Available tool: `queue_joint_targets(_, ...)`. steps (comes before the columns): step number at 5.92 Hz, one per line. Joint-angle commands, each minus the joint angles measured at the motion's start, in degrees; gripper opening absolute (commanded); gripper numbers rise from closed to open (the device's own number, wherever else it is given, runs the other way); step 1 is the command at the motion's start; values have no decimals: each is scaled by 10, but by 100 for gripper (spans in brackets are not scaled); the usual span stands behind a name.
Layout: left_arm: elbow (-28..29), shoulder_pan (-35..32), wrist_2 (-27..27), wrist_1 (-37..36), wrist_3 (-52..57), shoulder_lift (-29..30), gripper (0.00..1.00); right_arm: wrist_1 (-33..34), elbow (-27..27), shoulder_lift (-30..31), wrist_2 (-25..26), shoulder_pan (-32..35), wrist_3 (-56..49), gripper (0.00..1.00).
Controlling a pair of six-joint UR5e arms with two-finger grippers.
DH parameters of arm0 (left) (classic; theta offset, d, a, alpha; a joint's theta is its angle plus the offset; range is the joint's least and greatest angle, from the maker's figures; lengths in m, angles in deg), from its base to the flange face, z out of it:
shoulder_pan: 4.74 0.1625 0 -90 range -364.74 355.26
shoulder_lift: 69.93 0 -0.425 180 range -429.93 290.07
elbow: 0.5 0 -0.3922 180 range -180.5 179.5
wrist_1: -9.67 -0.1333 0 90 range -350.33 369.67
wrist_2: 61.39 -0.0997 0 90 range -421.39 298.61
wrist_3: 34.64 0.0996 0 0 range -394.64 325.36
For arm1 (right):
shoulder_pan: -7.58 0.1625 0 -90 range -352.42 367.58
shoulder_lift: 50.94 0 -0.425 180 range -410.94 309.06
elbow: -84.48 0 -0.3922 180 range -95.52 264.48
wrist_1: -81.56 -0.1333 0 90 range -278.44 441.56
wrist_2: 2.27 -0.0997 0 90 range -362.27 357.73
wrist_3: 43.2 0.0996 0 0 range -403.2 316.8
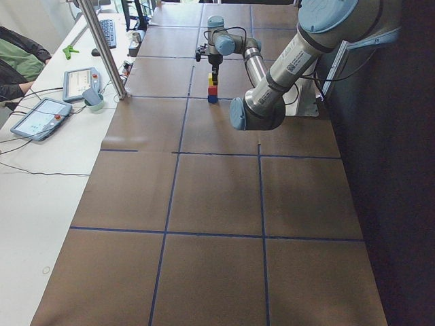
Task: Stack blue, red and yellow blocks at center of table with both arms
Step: 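Carry the yellow cube with the left gripper onto the red cube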
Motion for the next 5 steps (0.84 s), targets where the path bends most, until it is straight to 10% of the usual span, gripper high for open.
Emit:
queue_joint_targets(1, 0, -2, 0, 1, 3, -1, 18, 0, 0, 0, -1, 0, 0, 100)
queue_joint_targets(4, 1, -6, 1, 3, 24, -2, 20, 0, 0, 0, 0, 0, -1, 100)
queue_joint_targets(5, 1, -6, 1, 4, 26, -3, 35, 0, 0, 0, 0, 0, -1, 100)
